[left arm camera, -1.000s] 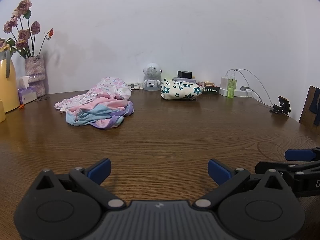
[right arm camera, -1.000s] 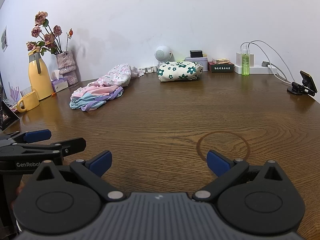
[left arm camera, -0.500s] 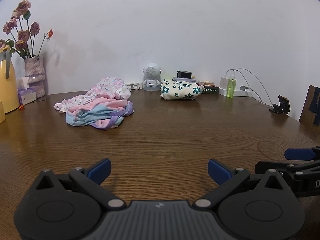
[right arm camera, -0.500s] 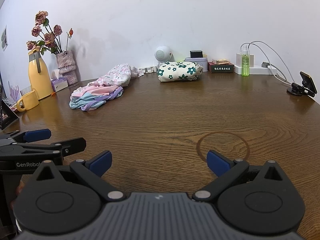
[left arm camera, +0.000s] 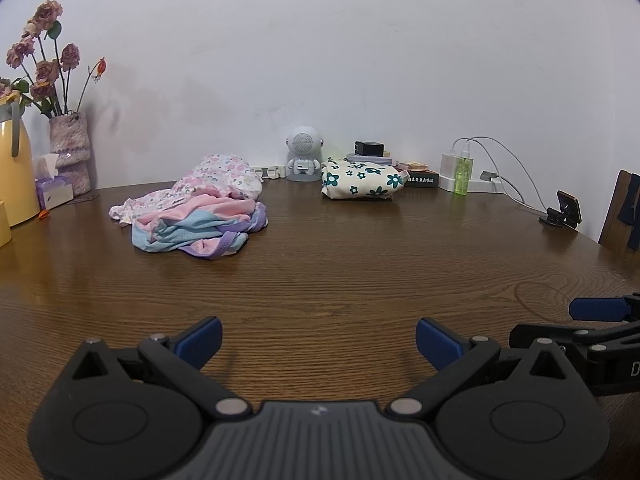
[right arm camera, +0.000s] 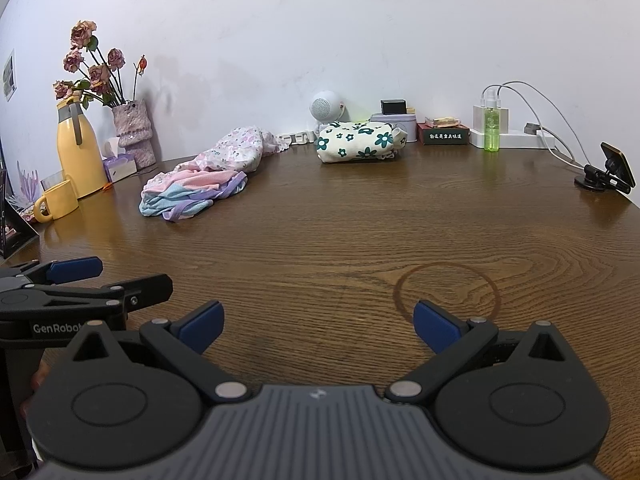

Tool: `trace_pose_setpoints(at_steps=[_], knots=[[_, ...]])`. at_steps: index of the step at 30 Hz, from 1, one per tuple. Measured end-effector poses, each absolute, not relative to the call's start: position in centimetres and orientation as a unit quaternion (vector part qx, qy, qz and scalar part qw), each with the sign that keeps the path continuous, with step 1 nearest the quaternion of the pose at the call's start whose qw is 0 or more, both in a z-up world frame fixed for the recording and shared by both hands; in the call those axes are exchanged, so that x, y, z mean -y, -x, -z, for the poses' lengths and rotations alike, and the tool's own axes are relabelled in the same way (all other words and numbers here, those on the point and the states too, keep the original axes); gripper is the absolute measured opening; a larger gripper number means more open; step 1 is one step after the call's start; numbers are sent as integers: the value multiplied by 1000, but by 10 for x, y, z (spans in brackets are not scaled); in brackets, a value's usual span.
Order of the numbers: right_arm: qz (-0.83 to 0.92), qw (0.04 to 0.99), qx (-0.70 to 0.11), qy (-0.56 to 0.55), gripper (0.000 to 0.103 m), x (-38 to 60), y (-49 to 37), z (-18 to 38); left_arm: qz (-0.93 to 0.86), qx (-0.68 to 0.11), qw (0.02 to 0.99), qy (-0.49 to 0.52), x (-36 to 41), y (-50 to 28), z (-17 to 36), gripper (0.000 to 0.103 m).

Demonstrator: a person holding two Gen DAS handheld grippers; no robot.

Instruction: Fold clothes

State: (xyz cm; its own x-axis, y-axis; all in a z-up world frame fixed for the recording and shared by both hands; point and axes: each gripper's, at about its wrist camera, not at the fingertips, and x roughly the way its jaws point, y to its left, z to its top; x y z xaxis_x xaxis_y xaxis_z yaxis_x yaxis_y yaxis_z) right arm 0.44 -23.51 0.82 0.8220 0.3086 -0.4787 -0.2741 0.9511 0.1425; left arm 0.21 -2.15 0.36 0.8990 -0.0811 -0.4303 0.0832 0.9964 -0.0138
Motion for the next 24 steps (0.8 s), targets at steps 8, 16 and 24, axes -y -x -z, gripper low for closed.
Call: trace_pose_setpoints(at_steps=[8,16,24], knots=[[-152,954,-257,-34,103,234,-4,-8,42,-221,974,-2,22,-2,-4,103],[-153,954,-256,-34,103,235,-4,-9,42,-219,975,-4,23,-1,-4,103],[-153,954,-256,-36,103,235,-5,-9,41,-218,975,-6,24,0,-4,103]])
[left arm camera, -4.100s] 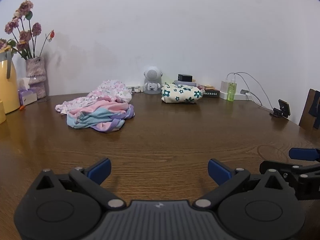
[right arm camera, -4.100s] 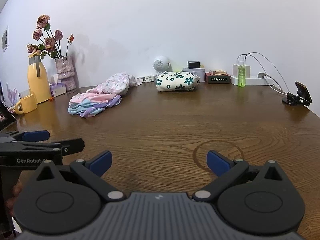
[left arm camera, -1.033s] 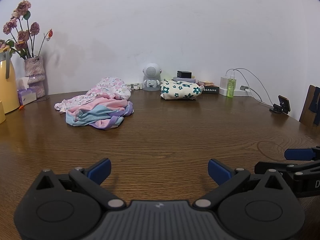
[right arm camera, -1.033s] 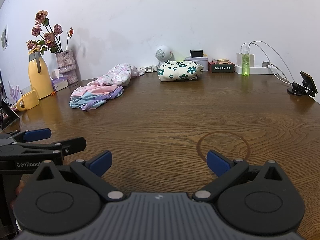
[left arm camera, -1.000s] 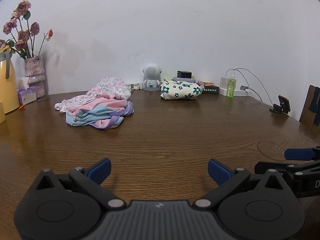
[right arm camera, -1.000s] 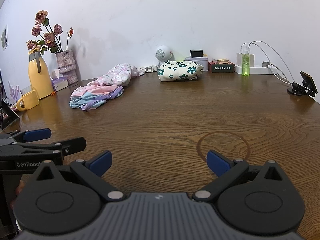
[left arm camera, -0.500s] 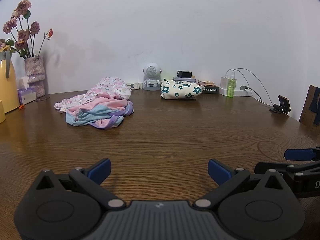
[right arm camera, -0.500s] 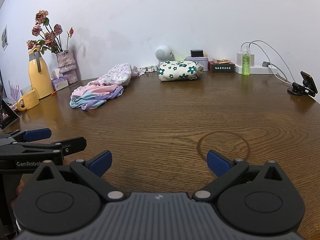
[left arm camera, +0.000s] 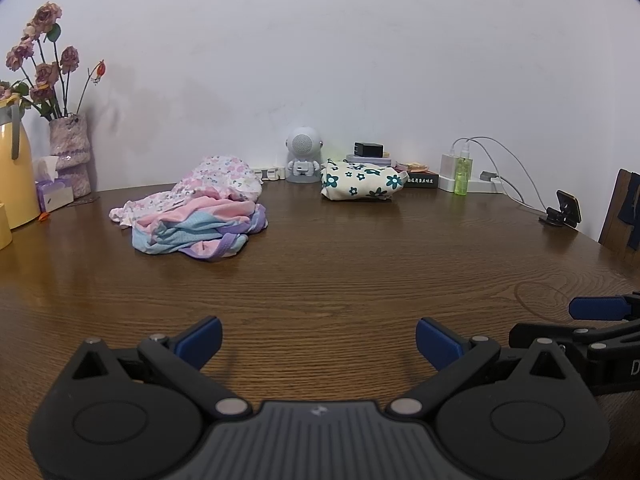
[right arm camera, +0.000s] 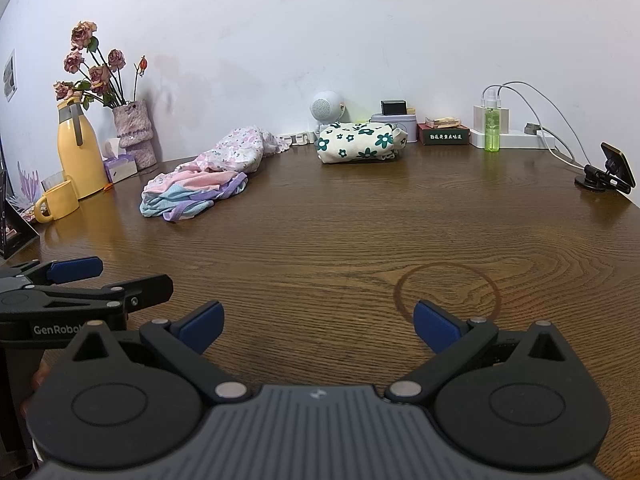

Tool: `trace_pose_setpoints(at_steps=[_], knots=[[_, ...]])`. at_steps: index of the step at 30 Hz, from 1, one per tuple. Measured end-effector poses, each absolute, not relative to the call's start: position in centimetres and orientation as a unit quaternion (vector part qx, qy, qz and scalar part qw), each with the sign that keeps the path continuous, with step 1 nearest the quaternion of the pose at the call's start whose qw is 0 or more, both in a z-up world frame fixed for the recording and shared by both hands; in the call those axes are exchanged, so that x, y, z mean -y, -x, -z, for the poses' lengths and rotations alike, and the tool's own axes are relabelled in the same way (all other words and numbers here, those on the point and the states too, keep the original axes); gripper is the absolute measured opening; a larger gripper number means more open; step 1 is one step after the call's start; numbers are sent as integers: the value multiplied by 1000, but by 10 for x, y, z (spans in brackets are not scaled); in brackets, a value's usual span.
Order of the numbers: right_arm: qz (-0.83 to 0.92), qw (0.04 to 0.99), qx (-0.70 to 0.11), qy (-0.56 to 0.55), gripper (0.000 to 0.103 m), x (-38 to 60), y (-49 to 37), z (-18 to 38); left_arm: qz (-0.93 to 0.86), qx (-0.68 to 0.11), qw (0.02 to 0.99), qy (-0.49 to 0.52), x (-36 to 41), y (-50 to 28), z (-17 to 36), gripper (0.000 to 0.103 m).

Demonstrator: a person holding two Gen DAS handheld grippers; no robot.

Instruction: Fold clothes

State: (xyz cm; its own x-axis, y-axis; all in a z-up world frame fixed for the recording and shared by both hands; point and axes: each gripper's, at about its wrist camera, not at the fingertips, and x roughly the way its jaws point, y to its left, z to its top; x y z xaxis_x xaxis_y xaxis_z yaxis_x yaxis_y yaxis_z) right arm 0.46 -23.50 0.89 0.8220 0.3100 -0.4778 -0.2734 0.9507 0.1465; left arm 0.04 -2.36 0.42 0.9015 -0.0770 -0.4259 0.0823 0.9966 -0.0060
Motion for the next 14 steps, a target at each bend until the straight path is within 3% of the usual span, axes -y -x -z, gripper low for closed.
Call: trace_pose_setpoints(at_steps=[14], knots=[[-154,954,-255,-38,103,236,-5,-8,46,-219,975,-1,23,-1,-4,103]])
